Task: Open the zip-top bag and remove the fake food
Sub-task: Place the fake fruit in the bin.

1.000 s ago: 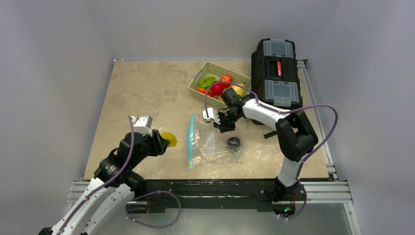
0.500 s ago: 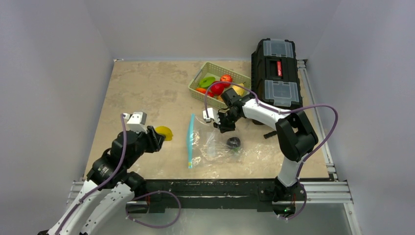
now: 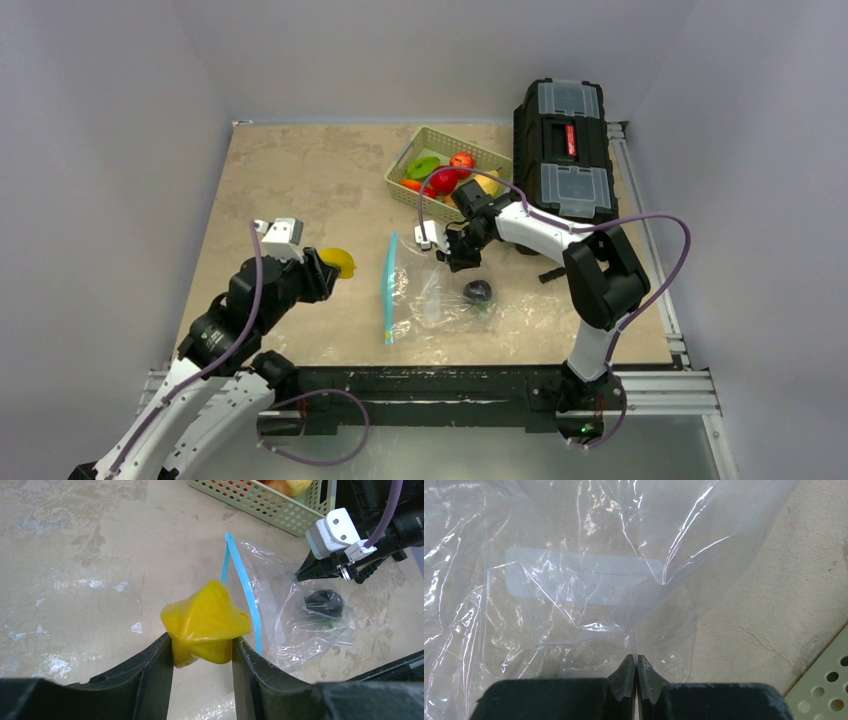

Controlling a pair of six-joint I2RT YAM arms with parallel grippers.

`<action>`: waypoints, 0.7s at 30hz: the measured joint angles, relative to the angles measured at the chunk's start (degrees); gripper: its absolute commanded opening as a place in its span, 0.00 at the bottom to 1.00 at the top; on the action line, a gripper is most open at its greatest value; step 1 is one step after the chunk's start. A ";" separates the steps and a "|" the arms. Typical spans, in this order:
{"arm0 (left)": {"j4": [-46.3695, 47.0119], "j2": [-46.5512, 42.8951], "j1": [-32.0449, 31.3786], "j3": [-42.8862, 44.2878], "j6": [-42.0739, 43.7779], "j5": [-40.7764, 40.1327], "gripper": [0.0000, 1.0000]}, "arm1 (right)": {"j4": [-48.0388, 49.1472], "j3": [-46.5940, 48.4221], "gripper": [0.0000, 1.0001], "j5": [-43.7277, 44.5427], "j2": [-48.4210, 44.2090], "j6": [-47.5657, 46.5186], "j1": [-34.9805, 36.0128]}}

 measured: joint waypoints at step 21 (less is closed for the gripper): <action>15.91 14.84 0.07 2.23 0.02 2.12 0.00 | -0.52 0.00 0.00 -0.02 0.00 -0.22 0.00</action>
